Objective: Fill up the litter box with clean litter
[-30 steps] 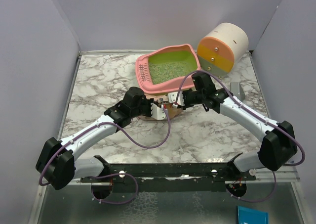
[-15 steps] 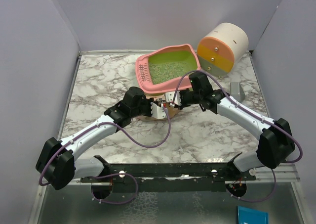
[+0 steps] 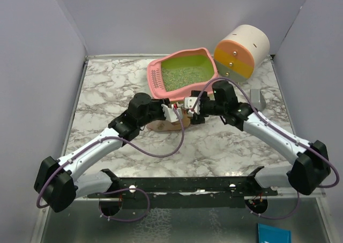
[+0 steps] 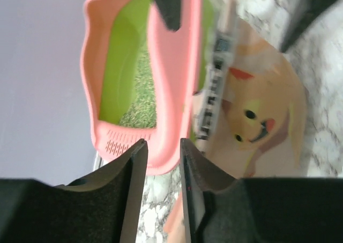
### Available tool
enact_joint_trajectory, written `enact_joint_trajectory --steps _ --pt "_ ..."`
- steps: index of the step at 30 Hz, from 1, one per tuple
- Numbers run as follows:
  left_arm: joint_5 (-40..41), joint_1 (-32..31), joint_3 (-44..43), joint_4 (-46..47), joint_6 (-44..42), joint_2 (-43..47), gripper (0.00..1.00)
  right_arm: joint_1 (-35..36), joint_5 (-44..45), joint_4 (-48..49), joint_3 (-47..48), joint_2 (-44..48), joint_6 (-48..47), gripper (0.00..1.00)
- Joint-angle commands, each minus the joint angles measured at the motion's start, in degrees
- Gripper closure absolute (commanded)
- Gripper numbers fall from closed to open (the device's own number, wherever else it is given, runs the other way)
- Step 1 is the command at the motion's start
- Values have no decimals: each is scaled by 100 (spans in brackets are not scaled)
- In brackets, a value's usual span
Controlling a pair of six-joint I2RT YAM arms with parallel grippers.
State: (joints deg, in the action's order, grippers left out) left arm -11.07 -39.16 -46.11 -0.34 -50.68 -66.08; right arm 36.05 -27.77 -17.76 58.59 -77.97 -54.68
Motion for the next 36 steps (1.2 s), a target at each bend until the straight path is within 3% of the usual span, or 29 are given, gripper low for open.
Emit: enact_joint_trajectory --steps 1,3,6,9,11,14,24,30,36 --pt "975 -16 -487 868 1940 353 62 42 522 1162 -23 914 1920 21" --pt "1907 39 -1088 628 3090 289 58 27 1372 1210 341 984 3118 14" --pt "2441 534 -2546 -907 4657 -161 52 -162 2062 87 1452 507 4189 11" --pt "1138 1775 -3777 -2290 6004 -730 51 -445 2142 -692 2165 78 4954 11" --pt "252 2394 -4152 -2690 6672 -1049 50 -894 1773 -929 2402 -67 5611 11" --pt "-87 2660 -4401 -2930 7368 -1335 49 -1696 670 -782 2356 -62 6451 11" --pt "741 2663 -3029 -2324 8621 -226 44 -1891 -22 -561 2055 230 6881 11" --pt "730 2668 -2044 -1656 8166 551 45 -1891 -14 -289 1565 706 6916 12" --pt "724 2672 -1618 -1785 7995 841 45 -1893 181 -273 1034 1387 6907 12"
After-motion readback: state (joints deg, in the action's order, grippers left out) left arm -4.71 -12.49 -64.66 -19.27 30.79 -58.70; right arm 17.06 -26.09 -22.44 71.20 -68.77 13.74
